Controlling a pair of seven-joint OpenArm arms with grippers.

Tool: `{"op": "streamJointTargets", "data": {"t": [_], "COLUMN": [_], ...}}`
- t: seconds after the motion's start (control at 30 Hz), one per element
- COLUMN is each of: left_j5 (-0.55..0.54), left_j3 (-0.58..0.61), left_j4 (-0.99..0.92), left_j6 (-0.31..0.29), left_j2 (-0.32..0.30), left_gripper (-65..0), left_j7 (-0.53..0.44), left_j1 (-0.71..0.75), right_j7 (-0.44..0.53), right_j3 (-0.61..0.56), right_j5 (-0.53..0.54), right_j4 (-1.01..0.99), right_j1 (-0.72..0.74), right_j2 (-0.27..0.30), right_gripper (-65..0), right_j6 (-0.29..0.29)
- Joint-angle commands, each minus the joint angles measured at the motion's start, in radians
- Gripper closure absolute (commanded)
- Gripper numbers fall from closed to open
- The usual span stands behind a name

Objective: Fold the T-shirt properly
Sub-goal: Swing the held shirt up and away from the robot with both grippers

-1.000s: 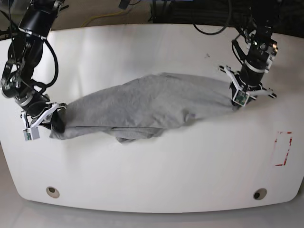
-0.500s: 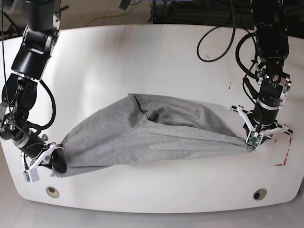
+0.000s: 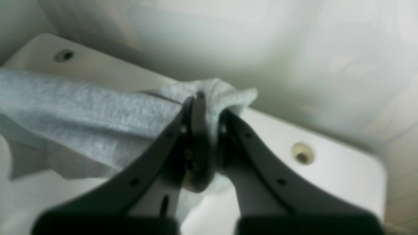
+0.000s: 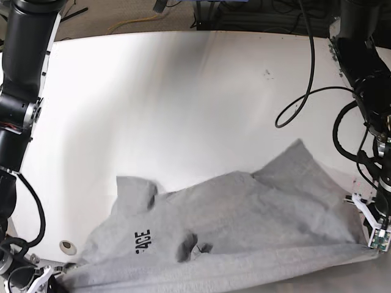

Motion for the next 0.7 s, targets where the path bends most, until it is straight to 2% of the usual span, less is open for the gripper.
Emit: {"op": "streamJointTargets", "data": {"t": [0.0, 0.07, 0.13, 0.27, 0.33, 0.47, 0.57, 0.67], "left_j5": [0.024, 0.024, 0.022, 0.02, 0.02, 0.019, 0.019, 0.02], "left_j3": [-0.01, -0.01, -0.01, -0.01, -0.01, -0.01, -0.016, -0.017], "left_j4": [0.015, 0.015, 0.015, 0.014, 0.014, 0.018, 0.018, 0.018], "left_j6": [0.01, 0.009, 0.007, -0.025, -0.045, -0.06, -0.064, -0.064], "left_j2": [-0.041, -0.056, -0.075, -0.093, -0.092, -0.087, -0.044, -0.035], "left_gripper": [-0.3, -0.3, -0.3, -0.3, -0.3, 0.0, 0.0, 0.0], "left_j7": [0.015, 0.032, 0.05, 0.052, 0.052, 0.053, 0.052, 0.052], "left_j1": [-0.073, -0.111, -0.134, -0.137, -0.117, -0.011, 0.058, 0.155], "right_j7": [0.025, 0.01, -0.008, -0.022, -0.03, -0.03, -0.03, -0.031], "right_j3": [-0.021, -0.022, -0.024, -0.021, -0.019, -0.018, -0.015, 0.053], "right_j5": [0.008, 0.008, 0.01, 0.01, 0.013, 0.096, 0.151, 0.209], "right_j4": [0.015, 0.017, 0.021, 0.021, 0.024, 0.063, 0.072, 0.099], "right_j1": [0.081, 0.099, 0.107, 0.093, 0.046, -0.085, -0.181, -0.323], "right_j2": [0.013, 0.023, 0.032, 0.035, 0.039, 0.061, 0.079, 0.092], "right_gripper": [0.0, 0.0, 0.0, 0.0, 0.0, 0.0, 0.0, 0.0], "right_j6": [-0.005, 0.001, 0.033, 0.065, 0.065, 0.065, 0.062, 0.062]}}
